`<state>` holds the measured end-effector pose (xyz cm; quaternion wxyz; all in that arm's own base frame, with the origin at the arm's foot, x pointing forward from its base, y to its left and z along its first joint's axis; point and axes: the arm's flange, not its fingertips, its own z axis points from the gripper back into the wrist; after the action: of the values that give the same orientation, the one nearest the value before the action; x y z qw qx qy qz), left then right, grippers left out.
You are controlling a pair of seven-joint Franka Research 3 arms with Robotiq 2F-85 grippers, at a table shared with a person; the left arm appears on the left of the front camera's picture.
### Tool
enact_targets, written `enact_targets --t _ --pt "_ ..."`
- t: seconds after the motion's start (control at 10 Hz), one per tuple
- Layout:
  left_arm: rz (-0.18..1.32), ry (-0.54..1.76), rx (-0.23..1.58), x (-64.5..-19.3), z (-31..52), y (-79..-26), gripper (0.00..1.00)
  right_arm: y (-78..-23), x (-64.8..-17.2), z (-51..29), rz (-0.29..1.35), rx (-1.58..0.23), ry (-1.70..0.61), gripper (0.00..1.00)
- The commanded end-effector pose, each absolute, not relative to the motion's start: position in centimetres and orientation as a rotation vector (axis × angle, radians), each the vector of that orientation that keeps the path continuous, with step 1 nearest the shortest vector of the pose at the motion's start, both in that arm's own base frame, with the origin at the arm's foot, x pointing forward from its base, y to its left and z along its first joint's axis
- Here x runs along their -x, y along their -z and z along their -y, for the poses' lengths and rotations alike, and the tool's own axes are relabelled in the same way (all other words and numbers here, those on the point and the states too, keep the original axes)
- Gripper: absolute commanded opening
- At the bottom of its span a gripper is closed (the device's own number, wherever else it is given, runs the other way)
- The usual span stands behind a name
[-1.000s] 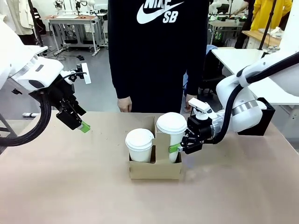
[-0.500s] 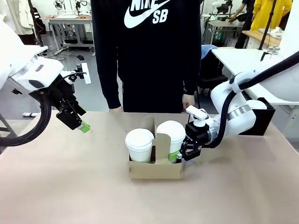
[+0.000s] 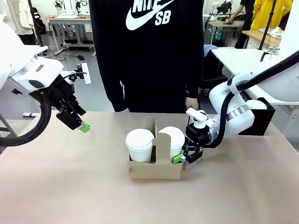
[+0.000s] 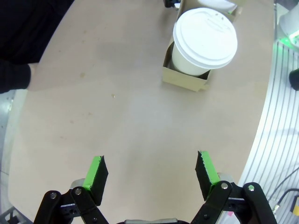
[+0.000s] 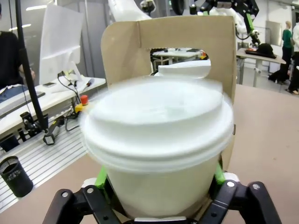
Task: Pour a drink into a cup and package it in a carrier.
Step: Insert the held 600 ml Paper Cup into the Cup Carrier.
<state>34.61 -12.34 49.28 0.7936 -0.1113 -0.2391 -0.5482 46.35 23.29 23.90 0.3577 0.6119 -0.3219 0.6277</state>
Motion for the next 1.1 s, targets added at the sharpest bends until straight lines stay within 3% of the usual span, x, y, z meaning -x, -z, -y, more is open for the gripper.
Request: enact_targets --t 0.0,0.7,1.0 --pt "0.512 1.181 0.241 -34.7 12.3 -49.3 0.95 -24.6 -46.6 -22.6 0.883 -1.543 -1.669 1.0" --pt "0.512 1.181 0.241 -34.7 12.3 -49.3 0.95 -30.0 -47.9 -15.1 0.857 -1.199 -1.643 1.0" --pt "0.512 1.181 0.241 -34.7 12.3 -49.3 0.95 -34.4 -44.1 -4.8 0.818 -0.935 -1.225 1.0"
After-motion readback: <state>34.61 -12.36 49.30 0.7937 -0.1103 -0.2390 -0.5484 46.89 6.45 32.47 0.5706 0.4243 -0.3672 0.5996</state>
